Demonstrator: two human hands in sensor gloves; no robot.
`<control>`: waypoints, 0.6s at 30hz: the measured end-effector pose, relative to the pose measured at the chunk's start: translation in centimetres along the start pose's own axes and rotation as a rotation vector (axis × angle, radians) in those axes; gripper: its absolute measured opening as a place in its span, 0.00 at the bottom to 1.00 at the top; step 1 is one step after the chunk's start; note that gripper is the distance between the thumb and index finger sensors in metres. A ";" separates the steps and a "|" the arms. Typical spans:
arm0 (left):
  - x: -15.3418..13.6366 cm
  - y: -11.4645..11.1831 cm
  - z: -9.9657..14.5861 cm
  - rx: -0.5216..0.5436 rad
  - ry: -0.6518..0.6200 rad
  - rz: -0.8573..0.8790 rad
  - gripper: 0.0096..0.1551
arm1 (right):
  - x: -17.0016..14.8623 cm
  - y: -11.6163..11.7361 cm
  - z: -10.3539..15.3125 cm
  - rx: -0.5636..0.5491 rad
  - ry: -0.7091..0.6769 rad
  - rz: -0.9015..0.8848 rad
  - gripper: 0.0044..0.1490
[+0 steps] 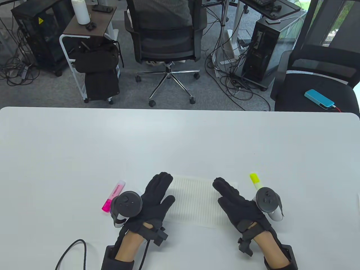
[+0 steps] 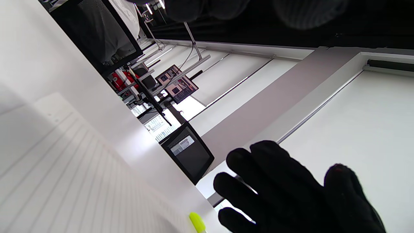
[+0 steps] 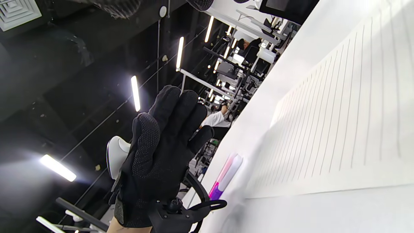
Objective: Apply highlighter ink on paper
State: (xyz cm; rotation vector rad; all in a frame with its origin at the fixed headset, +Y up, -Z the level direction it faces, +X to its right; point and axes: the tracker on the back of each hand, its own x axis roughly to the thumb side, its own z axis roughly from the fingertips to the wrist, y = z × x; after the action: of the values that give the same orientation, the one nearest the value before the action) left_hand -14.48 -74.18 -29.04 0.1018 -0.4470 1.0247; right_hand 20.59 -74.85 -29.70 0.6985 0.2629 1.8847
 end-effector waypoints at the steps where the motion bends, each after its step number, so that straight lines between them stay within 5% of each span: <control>1: 0.1 0.0 0.0 0.003 -0.006 0.000 0.44 | 0.0 -0.1 0.1 -0.006 0.001 0.001 0.45; 11: 0.5 0.2 0.1 0.015 -0.021 -0.029 0.44 | -0.1 -2.4 0.9 -0.115 0.112 0.126 0.44; 18: 0.5 0.2 0.1 0.014 -0.019 -0.028 0.44 | 0.2 -4.6 -0.7 0.001 0.450 0.524 0.39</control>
State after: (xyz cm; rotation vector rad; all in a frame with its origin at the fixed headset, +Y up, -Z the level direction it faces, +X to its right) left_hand -14.49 -73.74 -28.75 0.1298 -0.4546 0.9999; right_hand 23.68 -72.65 -32.38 0.3497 0.3917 2.5398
